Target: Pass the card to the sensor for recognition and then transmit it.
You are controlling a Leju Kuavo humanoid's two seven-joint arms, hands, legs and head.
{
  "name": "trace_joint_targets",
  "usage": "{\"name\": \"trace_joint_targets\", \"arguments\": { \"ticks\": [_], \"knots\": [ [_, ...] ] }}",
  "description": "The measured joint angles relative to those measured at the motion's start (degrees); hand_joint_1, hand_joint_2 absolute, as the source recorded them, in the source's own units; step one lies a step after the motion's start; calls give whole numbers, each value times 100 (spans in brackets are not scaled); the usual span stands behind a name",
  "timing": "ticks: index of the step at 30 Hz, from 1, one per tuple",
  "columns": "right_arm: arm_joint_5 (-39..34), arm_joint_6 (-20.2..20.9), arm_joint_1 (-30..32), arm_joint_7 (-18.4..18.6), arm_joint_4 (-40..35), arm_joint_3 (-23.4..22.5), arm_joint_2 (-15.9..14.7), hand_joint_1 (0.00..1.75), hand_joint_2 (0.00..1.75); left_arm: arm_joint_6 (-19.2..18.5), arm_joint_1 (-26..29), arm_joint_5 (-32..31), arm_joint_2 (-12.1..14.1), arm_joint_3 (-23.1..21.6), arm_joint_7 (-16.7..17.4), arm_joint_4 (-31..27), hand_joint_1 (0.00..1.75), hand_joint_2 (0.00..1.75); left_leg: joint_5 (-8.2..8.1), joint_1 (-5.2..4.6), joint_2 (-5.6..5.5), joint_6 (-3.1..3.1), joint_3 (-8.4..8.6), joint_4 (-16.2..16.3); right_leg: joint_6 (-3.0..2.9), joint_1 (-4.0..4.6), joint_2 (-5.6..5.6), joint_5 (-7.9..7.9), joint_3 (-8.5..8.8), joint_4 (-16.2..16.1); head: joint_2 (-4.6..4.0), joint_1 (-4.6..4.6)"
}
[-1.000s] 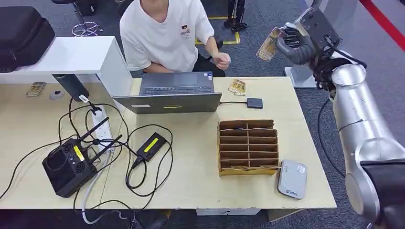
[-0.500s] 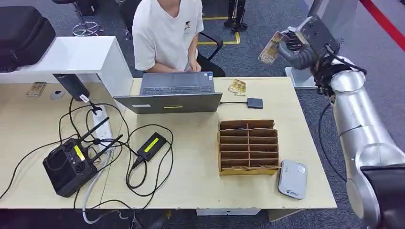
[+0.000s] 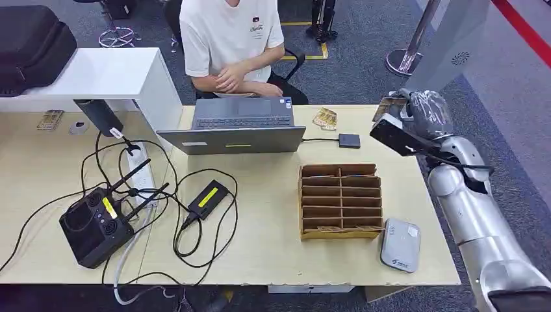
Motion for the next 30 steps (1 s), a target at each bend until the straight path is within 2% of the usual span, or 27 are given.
{"name": "trace_joint_targets", "arguments": {
  "ticks": [17, 24, 30],
  "knots": [
    [745, -610, 697, 0, -391, -94, -46, 175, 175, -77, 29, -151, 63, 0, -4, 0, 0, 175, -1, 0, 2, 0, 0, 0, 0, 0, 3, 0, -1, -5, 0, 0],
    [574, -662, 911, -59, -413, -407, -203, 175, 175, -151, 52, -236, 92, 0, -44, 0, 0, 175, -1, 0, 3, 1, -1, 0, 0, 0, 4, 0, -1, -5, 0, 0],
    [428, -677, 1366, -197, -660, -765, -337, 175, 175, -219, 86, -295, 118, 0, -120, 0, 0, 175, -10, 0, 4, -1, -1, 0, 0, 1, 6, -1, -1, -8, 0, 0]
  ]
}}
